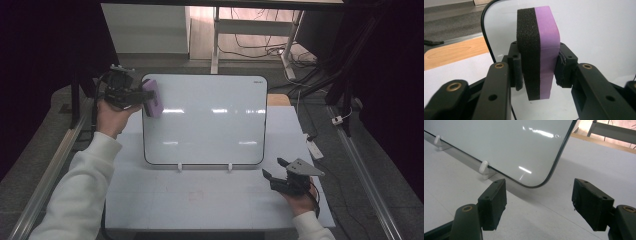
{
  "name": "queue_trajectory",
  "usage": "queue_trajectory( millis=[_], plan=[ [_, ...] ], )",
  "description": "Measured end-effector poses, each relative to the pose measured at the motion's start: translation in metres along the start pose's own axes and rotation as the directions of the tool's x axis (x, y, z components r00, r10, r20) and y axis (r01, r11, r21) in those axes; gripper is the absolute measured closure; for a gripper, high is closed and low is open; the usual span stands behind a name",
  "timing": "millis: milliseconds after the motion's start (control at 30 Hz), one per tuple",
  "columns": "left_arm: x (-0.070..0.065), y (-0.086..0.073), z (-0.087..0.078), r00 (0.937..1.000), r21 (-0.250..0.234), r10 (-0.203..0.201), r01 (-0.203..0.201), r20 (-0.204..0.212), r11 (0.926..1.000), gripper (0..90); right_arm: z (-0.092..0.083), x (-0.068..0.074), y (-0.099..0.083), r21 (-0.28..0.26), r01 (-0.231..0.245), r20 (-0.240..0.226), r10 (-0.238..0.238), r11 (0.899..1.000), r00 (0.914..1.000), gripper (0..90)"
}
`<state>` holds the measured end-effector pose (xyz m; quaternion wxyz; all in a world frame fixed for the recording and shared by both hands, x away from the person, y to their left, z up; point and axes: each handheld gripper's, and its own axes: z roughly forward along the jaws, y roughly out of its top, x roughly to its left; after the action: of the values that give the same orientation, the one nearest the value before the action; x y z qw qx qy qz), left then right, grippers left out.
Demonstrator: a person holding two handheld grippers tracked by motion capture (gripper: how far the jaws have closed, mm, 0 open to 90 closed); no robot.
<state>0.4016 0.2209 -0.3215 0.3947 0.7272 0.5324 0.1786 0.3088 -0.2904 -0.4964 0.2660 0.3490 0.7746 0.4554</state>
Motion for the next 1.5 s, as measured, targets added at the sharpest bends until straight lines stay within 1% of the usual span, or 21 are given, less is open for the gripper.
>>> queue_trajectory(
  millis=[233, 367, 467, 533, 667, 733, 800, 933, 1033, 1133, 1200, 1233, 1267, 1367, 1400, 1500],
  plan=[
    [0.003, 0.006, 0.013, 0.9990, -0.032, -0.040, 0.040, 0.018, 0.9987, 61.6, 0.001, 0.001, 0.000, 0.003, 0.001, -0.004, -0.001, 1.000, 1.0000, 27.2],
    [-0.001, 0.006, 0.021, 0.9993, -0.048, -0.037, 0.036, -0.011, 0.9982, 62.4, 0.001, 0.002, 0.000, 0.002, 0.005, -0.004, -0.005, 1.000, 1.0000, 27.2],
    [-0.005, 0.006, 0.025, 0.9989, -0.070, -0.028, 0.025, -0.038, 0.9972, 62.6, 0.002, 0.002, -0.001, 0.003, 0.003, -0.007, -0.003, 1.000, 1.0000, 27.1],
    [-0.009, 0.006, 0.028, 0.9979, -0.085, -0.018, 0.012, -0.063, 0.9963, 62.5, 0.002, 0.002, -0.001, 0.006, 0.006, -0.006, -0.006, 1.000, 1.0000, 27.1],
    [-0.016, 0.006, 0.032, 0.9950, -0.096, -0.008, -0.002, -0.099, 0.9954, 61.7, 0.003, 0.003, -0.001, 0.007, 0.011, -0.005, -0.011, 1.000, 0.9999, 27.0],
    [-0.018, 0.006, 0.035, 0.9955, -0.091, -0.012, 0.004, -0.094, 0.9958, 58.6, 0.003, 0.003, -0.001, 0.007, 0.013, -0.005, -0.013, 1.000, 0.9999, 27.1],
    [-0.020, 0.006, 0.037, 0.9941, -0.092, -0.006, -0.004, -0.108, 0.9958, 54.7, 0.003, 0.004, -0.001, 0.006, 0.015, -0.004, -0.015, 1.000, 0.9999, 27.0],
    [-0.021, 0.005, 0.038, 0.9932, -0.102, -0.007, -0.004, -0.116, 0.9948, 52.2, 0.003, 0.004, -0.001, 0.005, 0.016, -0.003, -0.016, 1.000, 0.9999, 27.1],
    [-0.021, 0.003, 0.035, 0.9935, -0.114, 0.000, -0.013, -0.114, 0.9934, 45.4, 0.002, 0.003, -0.001, 0.002, 0.013, -0.001, -0.013, 1.000, 0.9999, 27.1],
    [-0.021, -0.002, 0.026, 0.9957, -0.151, 0.012, -0.026, -0.091, 0.9881, 38.0, 0.002, 0.002, -0.001, 0.001, 0.012, 0.000, -0.012, 1.000, 0.9999, 27.1],
    [-0.022, -0.008, 0.017, 0.9972, -0.171, 0.032, -0.043, -0.067, 0.9843, 35.9, 0.001, 0.001, -0.001, -0.001, 0.013, 0.000, -0.013, 1.000, 0.9999, 27.1],
    [-0.022, -0.011, 0.014, 0.9975, -0.174, 0.040, -0.050, -0.058, 0.9835, 35.2, 0.001, 0.001, -0.001, 0.000, 0.012, -0.001, -0.012, 1.000, 0.9999, 27.1],
    [-0.022, -0.017, 0.009, 0.9976, -0.177, 0.059, -0.064, -0.036, 0.9821, 34.6, 0.001, 0.000, -0.001, 0.001, 0.011, -0.002, -0.011, 1.000, 0.9999, 27.1],
    [-0.023, -0.037, -0.001, 0.9944, -0.177, 0.105, -0.103, 0.003, 0.9789, 32.6, 0.001, -0.002, -0.001, 0.006, 0.007, -0.013, -0.007, 1.000, 0.9999, 27.2],
    [-0.023, -0.045, -0.003, 0.9925, -0.175, 0.120, -0.115, 0.020, 0.9779, 32.3, 0.001, -0.003, -0.001, 0.006, 0.009, -0.015, -0.009, 1.000, 0.9999, 27.2],
    [-0.022, -0.070, -0.009, 0.9860, -0.163, 0.157, -0.147, 0.055, 0.9756, 31.5, 0.000, -0.005, -0.001, 0.007, 0.005, -0.021, -0.005, 1.000, 0.9998, 27.3]
  ],
)
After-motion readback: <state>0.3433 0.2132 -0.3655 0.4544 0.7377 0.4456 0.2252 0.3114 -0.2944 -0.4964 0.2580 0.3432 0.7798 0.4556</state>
